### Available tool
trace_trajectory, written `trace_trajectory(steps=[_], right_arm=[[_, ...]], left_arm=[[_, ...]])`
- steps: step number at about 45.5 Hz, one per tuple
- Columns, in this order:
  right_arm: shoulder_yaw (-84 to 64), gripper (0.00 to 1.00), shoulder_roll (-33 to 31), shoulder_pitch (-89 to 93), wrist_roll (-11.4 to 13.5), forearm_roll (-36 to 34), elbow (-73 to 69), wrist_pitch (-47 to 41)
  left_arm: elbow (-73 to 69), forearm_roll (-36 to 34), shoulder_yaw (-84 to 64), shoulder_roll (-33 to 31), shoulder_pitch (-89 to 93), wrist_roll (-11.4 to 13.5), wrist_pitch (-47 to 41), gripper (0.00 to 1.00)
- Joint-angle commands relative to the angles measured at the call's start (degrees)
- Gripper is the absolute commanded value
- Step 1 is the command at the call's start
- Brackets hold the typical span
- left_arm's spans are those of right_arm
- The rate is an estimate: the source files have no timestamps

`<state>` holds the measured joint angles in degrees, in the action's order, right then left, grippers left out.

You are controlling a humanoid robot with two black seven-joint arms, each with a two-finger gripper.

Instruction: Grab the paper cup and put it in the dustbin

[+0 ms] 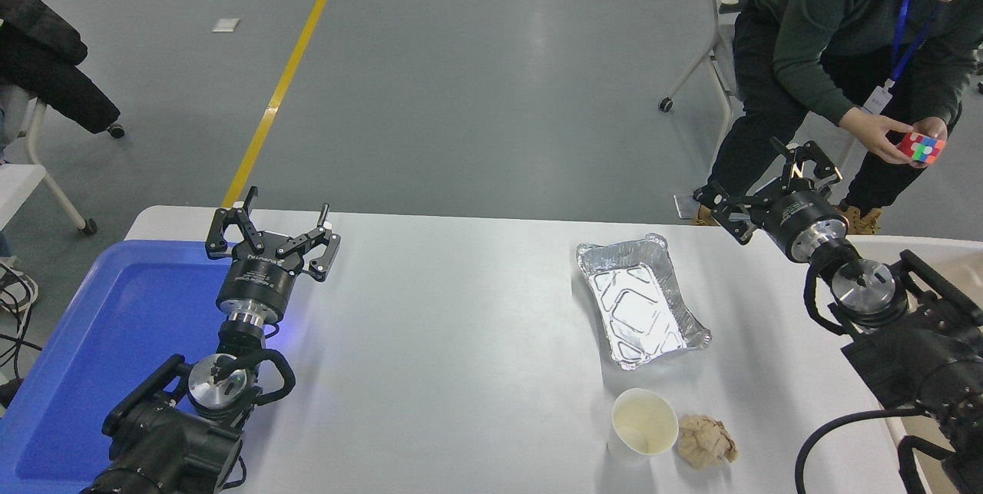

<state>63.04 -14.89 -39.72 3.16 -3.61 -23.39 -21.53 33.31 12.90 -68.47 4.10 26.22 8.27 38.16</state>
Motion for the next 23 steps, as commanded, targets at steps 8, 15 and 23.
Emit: trace_trajectory(steps=[8, 15, 23], right_arm=[[-0.9, 1.0, -0.5, 0.3, 0.1, 0.1, -0.2, -0.2], [-1.1, 1.0, -0.1, -0.3, 0.2, 0.4, -0.3, -0.2], [-1.6, 1.0, -0.4, -1.8, 0.4, 1.3, -1.1, 0.3]], left_arm=[[0.0, 0.0, -0.2, -0.1, 0.0, 0.1, 0.0, 0.99], [0.0, 0.0, -0.2, -0.1, 0.0, 0.1, 0.0, 0.99], [0.0, 0.0, -0.2, -0.1, 0.1, 0.1, 0.0, 0.99]])
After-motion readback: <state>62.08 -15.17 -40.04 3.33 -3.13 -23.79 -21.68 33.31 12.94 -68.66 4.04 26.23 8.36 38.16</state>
